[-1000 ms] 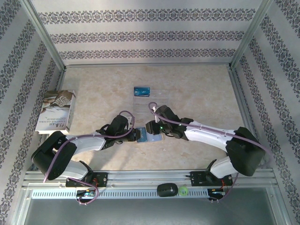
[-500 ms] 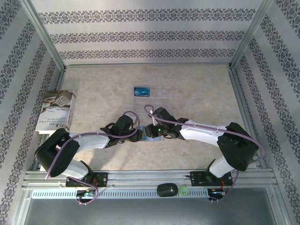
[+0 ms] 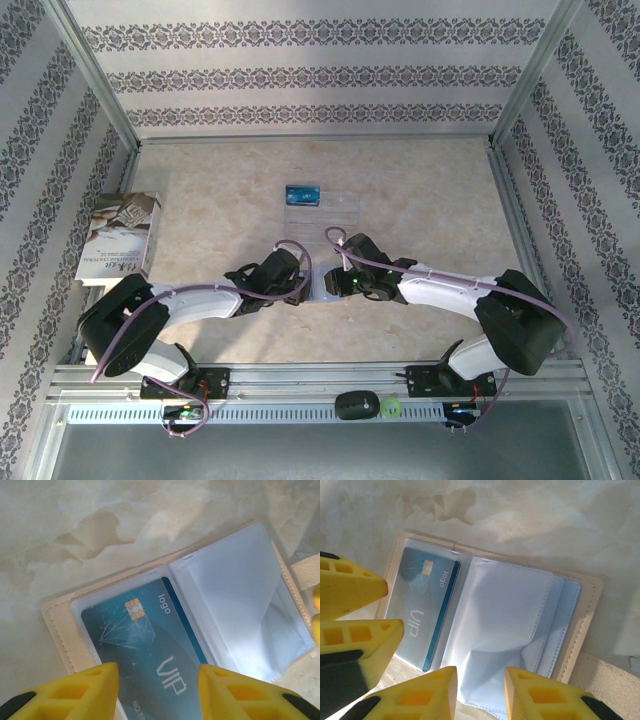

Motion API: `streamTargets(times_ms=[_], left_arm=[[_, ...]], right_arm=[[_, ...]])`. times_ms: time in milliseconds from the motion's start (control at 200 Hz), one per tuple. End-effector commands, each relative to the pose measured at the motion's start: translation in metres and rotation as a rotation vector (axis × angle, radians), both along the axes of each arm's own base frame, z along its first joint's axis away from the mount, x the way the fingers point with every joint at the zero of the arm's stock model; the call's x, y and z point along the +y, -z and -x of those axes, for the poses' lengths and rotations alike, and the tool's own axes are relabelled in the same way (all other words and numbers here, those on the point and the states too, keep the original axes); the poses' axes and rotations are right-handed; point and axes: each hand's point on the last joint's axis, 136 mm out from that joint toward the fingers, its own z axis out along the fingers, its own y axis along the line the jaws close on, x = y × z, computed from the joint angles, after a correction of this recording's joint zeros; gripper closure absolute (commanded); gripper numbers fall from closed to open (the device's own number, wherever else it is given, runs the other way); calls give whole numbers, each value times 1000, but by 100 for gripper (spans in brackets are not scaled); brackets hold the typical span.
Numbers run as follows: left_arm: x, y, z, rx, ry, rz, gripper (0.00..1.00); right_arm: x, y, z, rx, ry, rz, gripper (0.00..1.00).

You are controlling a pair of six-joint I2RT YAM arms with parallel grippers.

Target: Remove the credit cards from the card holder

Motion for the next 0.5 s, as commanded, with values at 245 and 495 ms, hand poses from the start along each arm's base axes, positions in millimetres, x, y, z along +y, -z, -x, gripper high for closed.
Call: streamTargets(times_ms=[245, 495], left_arm=[[14, 31, 16, 58, 16, -163, 59], [17, 40, 26, 88, 11, -148, 74]], right_arm=[[5, -14, -1, -48, -21, -38, 68], [32, -26, 4, -21, -107, -108, 69]])
